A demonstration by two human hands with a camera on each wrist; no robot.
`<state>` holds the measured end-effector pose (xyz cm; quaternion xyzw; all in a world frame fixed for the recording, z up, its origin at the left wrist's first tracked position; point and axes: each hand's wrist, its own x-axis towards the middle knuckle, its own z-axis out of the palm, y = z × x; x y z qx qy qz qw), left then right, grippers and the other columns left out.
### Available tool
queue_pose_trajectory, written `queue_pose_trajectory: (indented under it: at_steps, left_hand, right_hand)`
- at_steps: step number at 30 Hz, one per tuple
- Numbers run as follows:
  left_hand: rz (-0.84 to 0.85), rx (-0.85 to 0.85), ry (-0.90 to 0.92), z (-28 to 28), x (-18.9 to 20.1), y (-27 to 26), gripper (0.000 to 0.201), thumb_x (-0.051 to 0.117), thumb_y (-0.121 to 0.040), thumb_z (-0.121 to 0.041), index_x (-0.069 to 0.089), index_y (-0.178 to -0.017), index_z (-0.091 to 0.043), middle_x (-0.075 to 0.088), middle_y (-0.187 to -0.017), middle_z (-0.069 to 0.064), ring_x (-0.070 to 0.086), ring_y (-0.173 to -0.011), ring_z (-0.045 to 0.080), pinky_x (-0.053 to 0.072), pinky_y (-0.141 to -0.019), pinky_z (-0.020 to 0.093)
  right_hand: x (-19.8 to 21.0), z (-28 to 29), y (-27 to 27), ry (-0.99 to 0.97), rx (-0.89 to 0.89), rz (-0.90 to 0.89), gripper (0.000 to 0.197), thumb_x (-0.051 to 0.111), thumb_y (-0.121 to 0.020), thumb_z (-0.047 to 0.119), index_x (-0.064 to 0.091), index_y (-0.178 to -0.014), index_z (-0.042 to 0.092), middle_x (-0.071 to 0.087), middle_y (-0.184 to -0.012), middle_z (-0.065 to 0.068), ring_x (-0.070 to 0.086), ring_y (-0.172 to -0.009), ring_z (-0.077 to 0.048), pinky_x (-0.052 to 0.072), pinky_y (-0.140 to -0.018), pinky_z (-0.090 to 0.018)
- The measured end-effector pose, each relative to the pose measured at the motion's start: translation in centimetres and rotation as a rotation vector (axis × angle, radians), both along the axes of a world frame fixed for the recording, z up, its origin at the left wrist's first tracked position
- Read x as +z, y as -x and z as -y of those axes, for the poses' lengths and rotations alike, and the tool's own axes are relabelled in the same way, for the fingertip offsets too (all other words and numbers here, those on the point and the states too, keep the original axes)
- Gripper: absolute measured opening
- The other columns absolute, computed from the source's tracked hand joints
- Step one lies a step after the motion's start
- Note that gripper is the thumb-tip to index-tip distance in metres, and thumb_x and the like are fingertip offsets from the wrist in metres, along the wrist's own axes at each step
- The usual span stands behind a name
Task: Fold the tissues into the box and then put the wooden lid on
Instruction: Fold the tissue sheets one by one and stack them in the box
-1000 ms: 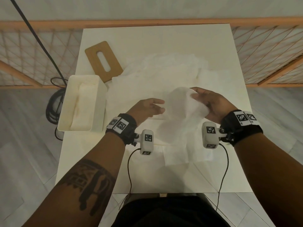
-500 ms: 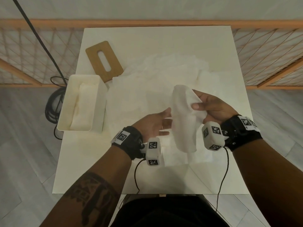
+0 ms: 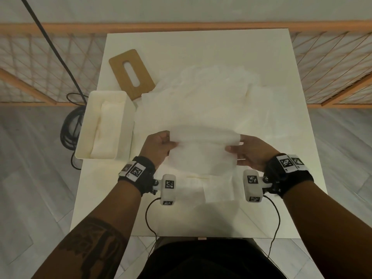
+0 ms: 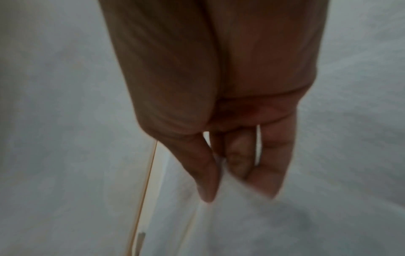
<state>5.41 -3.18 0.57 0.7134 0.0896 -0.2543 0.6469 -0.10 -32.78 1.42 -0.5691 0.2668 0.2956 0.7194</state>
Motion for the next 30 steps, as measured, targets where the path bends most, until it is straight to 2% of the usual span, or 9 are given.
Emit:
queue_pose_trajectory:
  at_steps: [3,6,9,13,17,20,23,27,30]
  left_hand:
    - [0.003,-0.029,-0.092,-0.8,-0.9,0.4,0.025,0.078,-0.083,-0.002,0.082,-0.084,-0.026,0.077,-0.086,0.008,0.065,-0.071,0.022,0.057,-0.073,0.039]
    - [-0.050,-0.136,-0.141,-1.4,-1.4,0.9,0.019,0.073,-0.084,-0.005,0.082,-0.096,-0.017,0.076,-0.103,0.020,0.070,-0.096,0.043,0.057,-0.094,0.056]
    - [-0.198,-0.105,0.016,-1.5,-1.1,1.5,0.025,0.058,-0.091,0.009,0.078,-0.100,-0.004,0.076,-0.110,0.015,0.068,-0.110,0.039,0.059,-0.093,0.042]
    - [-0.270,-0.124,0.080,-1.4,0.1,2.0,0.023,0.057,-0.093,-0.003,0.074,-0.101,0.010,0.075,-0.097,0.005,0.065,-0.090,0.022,0.056,-0.075,0.023]
    - [0.002,-0.286,-0.299,-1.2,-0.9,1.8,0.014,0.074,-0.091,-0.032,0.082,-0.094,-0.020,0.077,-0.100,-0.007,0.071,-0.094,0.022,0.059,-0.088,0.035]
    - [0.159,-0.294,-0.437,-0.7,-1.3,1.7,0.012,0.080,-0.086,-0.022,0.076,-0.094,-0.029,0.069,-0.086,-0.011,0.069,-0.078,0.015,0.058,-0.076,0.030]
    - [0.226,-0.287,-0.527,-0.2,-1.3,1.5,0.028,0.079,-0.085,-0.014,0.069,-0.104,-0.032,0.061,-0.088,-0.007,0.064,-0.073,0.007,0.048,-0.071,0.016]
    - [0.292,-0.405,-0.624,0.0,-2.0,1.3,0.046,0.072,-0.090,-0.010,0.063,-0.129,-0.032,0.060,-0.098,-0.005,0.059,-0.081,0.004,0.049,-0.087,0.020]
    - [0.344,-0.475,-0.695,0.2,-2.6,0.8,0.039,0.071,-0.090,-0.012,0.065,-0.126,-0.026,0.050,-0.104,-0.007,0.055,-0.079,0.008,0.051,-0.089,0.030]
  right_hand:
    - [-0.2,-0.2,0.7,0.138,0.051,0.124,0.027,0.064,-0.093,-0.007,0.072,-0.117,0.000,0.076,-0.113,-0.015,0.073,-0.106,-0.031,0.061,-0.090,-0.037]
    - [-0.5,-0.2,1.9,0.199,0.085,0.156,0.024,0.061,-0.093,-0.011,0.074,-0.112,-0.002,0.077,-0.110,-0.011,0.073,-0.106,-0.025,0.061,-0.084,-0.028]
    - [-0.8,-0.1,3.2,0.145,0.085,0.101,0.043,0.042,-0.093,-0.019,0.076,-0.106,0.003,0.075,-0.117,-0.006,0.069,-0.114,-0.026,0.056,-0.097,-0.035]
    - [-0.5,-0.4,4.6,0.033,-0.031,0.050,0.047,0.035,-0.087,-0.014,0.075,-0.109,-0.003,0.073,-0.121,-0.011,0.067,-0.116,-0.031,0.052,-0.102,-0.041]
    - [-1.1,-1.3,5.1,0.326,-0.039,0.125,0.019,0.064,-0.098,0.021,0.081,-0.100,0.015,0.078,-0.107,0.002,0.071,-0.104,-0.022,0.057,-0.092,-0.037]
    - [-2.2,-1.6,4.9,0.696,0.121,0.227,0.008,0.076,-0.090,0.027,0.079,-0.095,0.032,0.074,-0.096,0.007,0.070,-0.087,-0.018,0.055,-0.072,-0.029]
    - [-2.6,-2.2,4.3,0.805,0.153,0.271,0.026,0.077,-0.088,0.019,0.071,-0.110,0.031,0.066,-0.101,0.001,0.068,-0.084,-0.017,0.047,-0.063,-0.014]
    - [-3.1,-2.7,3.2,0.895,0.309,0.321,0.056,0.075,-0.090,0.015,0.056,-0.139,0.034,0.061,-0.106,0.002,0.061,-0.089,-0.016,0.048,-0.079,-0.021]
    - [-3.3,-2.7,2.5,0.992,0.408,0.305,0.047,0.074,-0.090,0.018,0.060,-0.134,0.028,0.053,-0.106,0.003,0.055,-0.091,-0.013,0.048,-0.086,-0.027]
